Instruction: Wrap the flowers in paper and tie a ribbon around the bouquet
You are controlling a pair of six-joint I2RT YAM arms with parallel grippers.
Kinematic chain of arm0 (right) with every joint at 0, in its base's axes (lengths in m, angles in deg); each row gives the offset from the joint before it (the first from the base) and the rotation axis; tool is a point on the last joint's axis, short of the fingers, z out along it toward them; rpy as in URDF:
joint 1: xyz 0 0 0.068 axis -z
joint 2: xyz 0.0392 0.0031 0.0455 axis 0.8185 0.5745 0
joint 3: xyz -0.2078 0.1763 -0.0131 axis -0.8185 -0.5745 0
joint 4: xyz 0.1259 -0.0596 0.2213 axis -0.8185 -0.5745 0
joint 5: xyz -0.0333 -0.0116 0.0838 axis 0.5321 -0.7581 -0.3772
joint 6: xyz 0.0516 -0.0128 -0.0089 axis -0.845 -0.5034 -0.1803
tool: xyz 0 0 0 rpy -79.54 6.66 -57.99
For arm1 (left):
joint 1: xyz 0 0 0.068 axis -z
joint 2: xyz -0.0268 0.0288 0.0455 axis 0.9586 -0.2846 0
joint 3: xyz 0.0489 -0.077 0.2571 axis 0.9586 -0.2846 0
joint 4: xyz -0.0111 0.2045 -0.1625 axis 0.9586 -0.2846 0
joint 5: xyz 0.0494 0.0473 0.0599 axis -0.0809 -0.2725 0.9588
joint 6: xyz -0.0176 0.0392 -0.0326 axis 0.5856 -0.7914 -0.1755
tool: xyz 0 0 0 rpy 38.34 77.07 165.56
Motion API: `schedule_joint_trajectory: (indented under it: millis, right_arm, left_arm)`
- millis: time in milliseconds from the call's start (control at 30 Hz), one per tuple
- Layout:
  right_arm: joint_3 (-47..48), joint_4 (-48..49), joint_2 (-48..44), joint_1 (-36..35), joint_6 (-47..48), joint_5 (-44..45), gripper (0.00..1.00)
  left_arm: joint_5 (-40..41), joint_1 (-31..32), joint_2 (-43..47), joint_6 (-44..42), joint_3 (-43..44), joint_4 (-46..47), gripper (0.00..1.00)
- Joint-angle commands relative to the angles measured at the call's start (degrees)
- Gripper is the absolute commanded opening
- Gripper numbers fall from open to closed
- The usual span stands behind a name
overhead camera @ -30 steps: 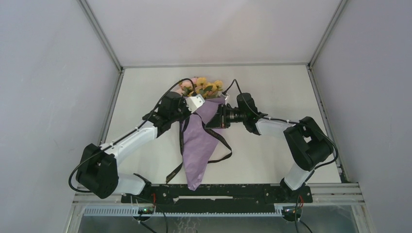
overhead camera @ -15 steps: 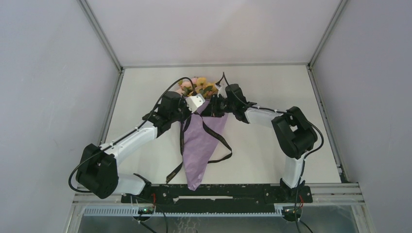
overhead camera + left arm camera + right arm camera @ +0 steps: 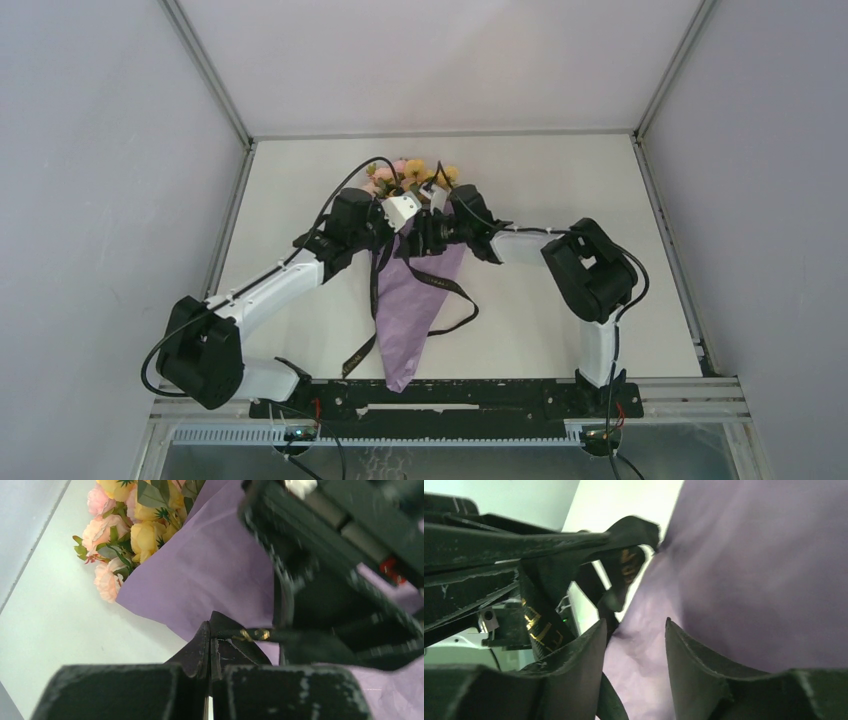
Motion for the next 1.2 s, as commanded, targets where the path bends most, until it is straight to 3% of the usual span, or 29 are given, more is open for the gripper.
schedule_joint_trajectory:
  millis: [0, 233, 400, 667, 733, 833, 967, 1000, 1067, 1167]
  right_arm:
    - [-1.88, 13.55, 0.63, -3.26, -5.47, -1.95, 0.58]
    - [-6.6, 23.2, 0.28, -5.41, -10.74, 5.81, 0.58]
    - [-7.55, 25.09, 1.76, -5.41, -13.41, 13.2, 0.47]
    - [-6.03, 27.08, 4.74, -5.06, -15.91, 13.54, 0.42]
    - [-6.01, 26.37, 5.03, -4.82, -15.9, 13.7, 0.33]
    - [-6.04, 24.98, 4.96, -4.24, -15.75, 13.25, 0.03]
    - [-6.3, 18.79, 3.41, -2.53, -13.02, 13.9, 0.0]
    - [-6.37, 18.08, 3.25, -2.19, -12.39, 13.61, 0.0]
    - [-6.39, 18.04, 3.28, -1.61, -11.6, 12.21, 0.0]
    - [-6.34, 17.42, 3.62, -0.94, -10.35, 11.12, 0.0]
  left_arm:
    - [-1.21, 0.02, -0.48, 2.61, 1.82, 0.78, 0.0]
    - [-1.55, 0.01, -0.83, 4.4, 2.02, 0.24, 0.0]
    - [-3.36, 0.01, -0.77, 6.49, 2.68, -0.9, 0.0]
    - [-4.57, 0.02, -1.84, 8.29, 3.76, -1.97, 0.0]
    - [-4.66, 0.01, -1.94, 8.45, 4.05, -2.14, 0.0]
    - [-4.6, 0.01, -2.12, 8.47, 4.49, -2.69, 0.0]
    - [-5.35, 0.0, -1.81, 6.92, 4.79, -5.83, 0.0]
    - [-7.0, 0.14, -1.64, 5.72, 5.18, -7.71, 0.04]
    - [-10.39, 0.77, -1.36, 2.77, 5.66, -12.41, 0.23]
    - [-14.51, 2.05, -0.75, -3.42, 6.49, -20.09, 0.4]
